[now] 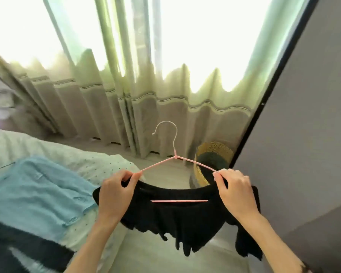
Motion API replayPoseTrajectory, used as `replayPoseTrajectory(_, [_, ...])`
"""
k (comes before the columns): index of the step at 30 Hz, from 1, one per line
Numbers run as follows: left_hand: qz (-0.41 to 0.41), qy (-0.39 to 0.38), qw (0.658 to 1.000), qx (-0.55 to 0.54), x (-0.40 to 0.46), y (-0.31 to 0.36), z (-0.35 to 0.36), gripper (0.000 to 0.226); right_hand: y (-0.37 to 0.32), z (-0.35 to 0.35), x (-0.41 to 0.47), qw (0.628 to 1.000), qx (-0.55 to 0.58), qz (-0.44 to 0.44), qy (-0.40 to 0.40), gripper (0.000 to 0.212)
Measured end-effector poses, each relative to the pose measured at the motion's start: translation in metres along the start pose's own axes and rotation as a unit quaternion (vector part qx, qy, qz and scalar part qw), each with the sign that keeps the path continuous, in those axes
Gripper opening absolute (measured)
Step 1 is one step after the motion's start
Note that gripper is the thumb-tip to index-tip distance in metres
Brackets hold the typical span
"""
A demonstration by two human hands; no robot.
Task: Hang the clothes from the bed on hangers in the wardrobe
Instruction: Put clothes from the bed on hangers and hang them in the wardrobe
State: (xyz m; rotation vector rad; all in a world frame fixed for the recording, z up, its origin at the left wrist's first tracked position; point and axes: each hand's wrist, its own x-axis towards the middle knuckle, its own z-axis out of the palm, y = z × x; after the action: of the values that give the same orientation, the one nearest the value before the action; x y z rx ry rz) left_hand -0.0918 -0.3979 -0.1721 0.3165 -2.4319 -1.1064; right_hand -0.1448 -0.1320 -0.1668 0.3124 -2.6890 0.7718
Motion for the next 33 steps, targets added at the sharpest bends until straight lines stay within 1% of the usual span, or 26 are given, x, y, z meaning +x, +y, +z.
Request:
replayPoseTrajectory(4, [-0.106, 0.099, 0.988, 0.061, -0.018, -0.062, -0.078, 0.024, -0.084, 0.062, 0.024, 0.992, 0.038, -0.116, -0.042, 0.013])
replayPoseTrajectory(7, [-0.182, 0.17, 0.966, 0.075, -0.051, -0.092, -0.129, 0.025, -0.143, 0.099, 0.028, 0.975, 0.06, -0.19, -0.095, 0.015])
replayPoseTrajectory(10, [-0.244, 0.235, 0.938, 0.076, -0.089, -0.112, -0.167, 0.023, -0.198, 0.134, 0.026, 0.951, 0.075, -0.26, -0.147, 0.018])
replayPoseTrajectory(14, [-0.306, 0.336, 0.884, 0.109, -0.143, -0.118, -0.196, 0.022, -0.263, 0.166, 0.011, 0.908, 0.097, -0.355, -0.2, 0.018])
replayPoseTrajectory(18, [-0.361, 0.426, 0.812, 0.171, -0.187, -0.101, -0.214, 0.023, -0.315, 0.183, -0.008, 0.84, 0.15, -0.437, -0.284, 0.021])
replayPoseTrajectory(21, [-0.381, 0.495, 0.748, 0.224, -0.22, -0.086, -0.23, 0.023, -0.354, 0.188, -0.033, 0.782, 0.2, -0.493, -0.324, 0.023])
replayPoseTrajectory(24, [-0.391, 0.551, 0.679, 0.288, -0.254, -0.076, -0.253, 0.036, -0.393, 0.188, -0.069, 0.728, 0.236, -0.536, -0.357, 0.023])
replayPoseTrajectory(25, [-0.389, 0.563, 0.662, 0.305, -0.264, -0.072, -0.263, 0.041, -0.405, 0.187, -0.081, 0.712, 0.246, -0.548, -0.365, 0.022])
replayPoseTrajectory(27, [-0.375, 0.572, 0.642, 0.346, -0.282, -0.065, -0.285, 0.045, -0.428, 0.186, -0.106, 0.684, 0.258, -0.564, -0.383, 0.023])
replayPoseTrajectory(29, [-0.368, 0.567, 0.626, 0.39, -0.299, -0.06, -0.31, 0.043, -0.45, 0.186, -0.132, 0.665, 0.275, -0.569, -0.399, 0.024])
replayPoseTrajectory(33, [-0.367, 0.558, 0.593, 0.45, -0.338, -0.071, -0.371, 0.041, -0.499, 0.185, -0.182, 0.638, 0.289, -0.574, -0.424, 0.024])
